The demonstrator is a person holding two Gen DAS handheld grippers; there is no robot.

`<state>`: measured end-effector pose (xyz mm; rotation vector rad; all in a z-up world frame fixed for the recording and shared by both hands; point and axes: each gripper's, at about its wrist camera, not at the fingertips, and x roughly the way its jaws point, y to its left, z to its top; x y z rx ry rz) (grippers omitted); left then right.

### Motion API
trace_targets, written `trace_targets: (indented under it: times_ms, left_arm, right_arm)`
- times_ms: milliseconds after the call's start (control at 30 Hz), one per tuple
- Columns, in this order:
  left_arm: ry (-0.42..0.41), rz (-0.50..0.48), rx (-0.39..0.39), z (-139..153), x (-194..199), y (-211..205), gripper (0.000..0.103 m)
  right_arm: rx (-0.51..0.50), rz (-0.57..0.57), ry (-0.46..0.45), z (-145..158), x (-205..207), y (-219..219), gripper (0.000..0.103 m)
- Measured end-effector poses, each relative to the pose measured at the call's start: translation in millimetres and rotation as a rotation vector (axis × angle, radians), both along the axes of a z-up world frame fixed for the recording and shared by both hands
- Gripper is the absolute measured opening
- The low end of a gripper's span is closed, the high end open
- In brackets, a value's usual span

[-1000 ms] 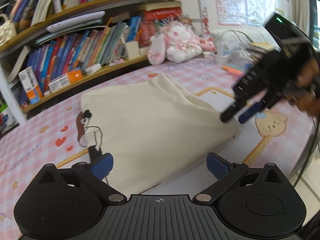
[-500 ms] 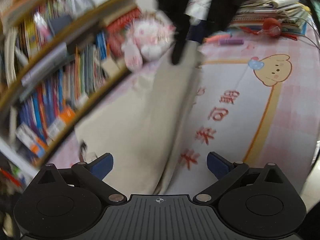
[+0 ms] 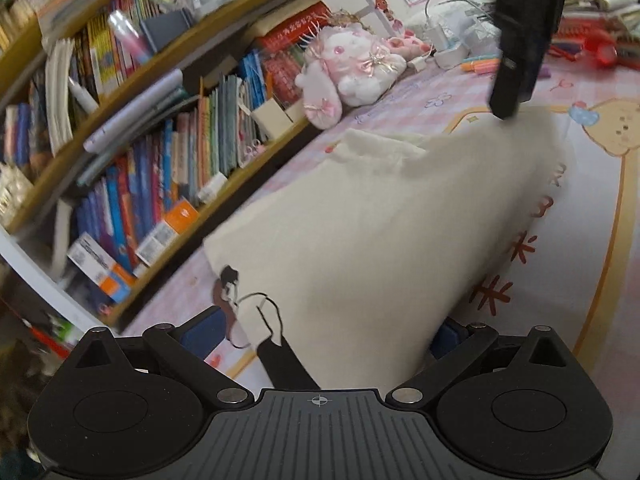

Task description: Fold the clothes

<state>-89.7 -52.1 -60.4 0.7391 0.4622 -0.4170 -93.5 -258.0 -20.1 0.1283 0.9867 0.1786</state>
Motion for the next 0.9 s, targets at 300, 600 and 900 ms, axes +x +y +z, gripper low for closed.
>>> trace_targets:
  times_ms: [300,600,900]
  left_arm:
    - [0.023,-0.015,0.004,1,6,0,0.101]
    - [0.036,-0.014,0.014,4,10,-2,0.101]
    - [0.062,-0.019,0.011,8,15,-3,0.101]
  right_arm:
    - [-0.161,0.062,-0.051,4,-7,17,0.038]
    - [-0.173,0.060,-0.055,8,-3,23,0.042]
    - [-0.180,0.076,-0.056,5,0,23,0.050]
